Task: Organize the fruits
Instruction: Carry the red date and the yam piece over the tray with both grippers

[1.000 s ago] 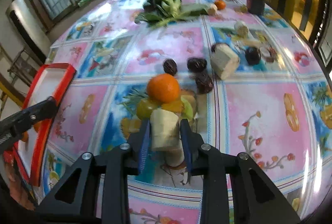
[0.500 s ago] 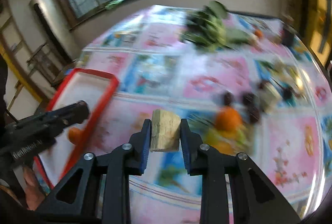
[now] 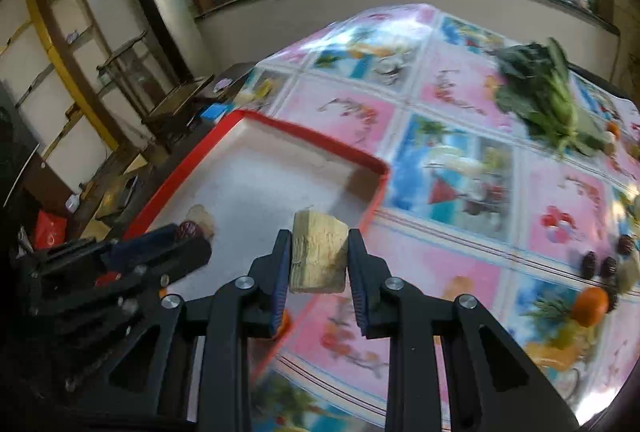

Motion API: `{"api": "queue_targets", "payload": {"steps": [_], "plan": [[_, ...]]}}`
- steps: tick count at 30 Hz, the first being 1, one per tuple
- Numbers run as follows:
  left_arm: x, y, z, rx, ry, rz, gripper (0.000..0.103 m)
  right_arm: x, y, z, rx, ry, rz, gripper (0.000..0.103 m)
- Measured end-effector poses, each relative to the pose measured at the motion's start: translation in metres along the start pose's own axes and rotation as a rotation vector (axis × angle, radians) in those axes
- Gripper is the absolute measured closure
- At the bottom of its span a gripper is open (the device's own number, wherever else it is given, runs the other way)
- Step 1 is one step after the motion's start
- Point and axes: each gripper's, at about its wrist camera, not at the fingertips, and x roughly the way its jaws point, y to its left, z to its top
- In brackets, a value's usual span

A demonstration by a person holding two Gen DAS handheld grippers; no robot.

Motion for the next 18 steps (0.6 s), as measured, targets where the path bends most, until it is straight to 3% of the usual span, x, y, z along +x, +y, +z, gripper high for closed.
{"api": "queue_targets", "payload": {"steps": [10,18], "plan": [[0.017,0.004,-0.012,0.020,0.031,0.027,0.082,0.047,0.013,-0.003,-0.004,0.099,-0.015,0.074],[0.023,0.002,-0.017,0.032,0.036,0.063,0.081,0.054,0.016,-0.006,-0.028,0.108,-0.045,0.074]]}}
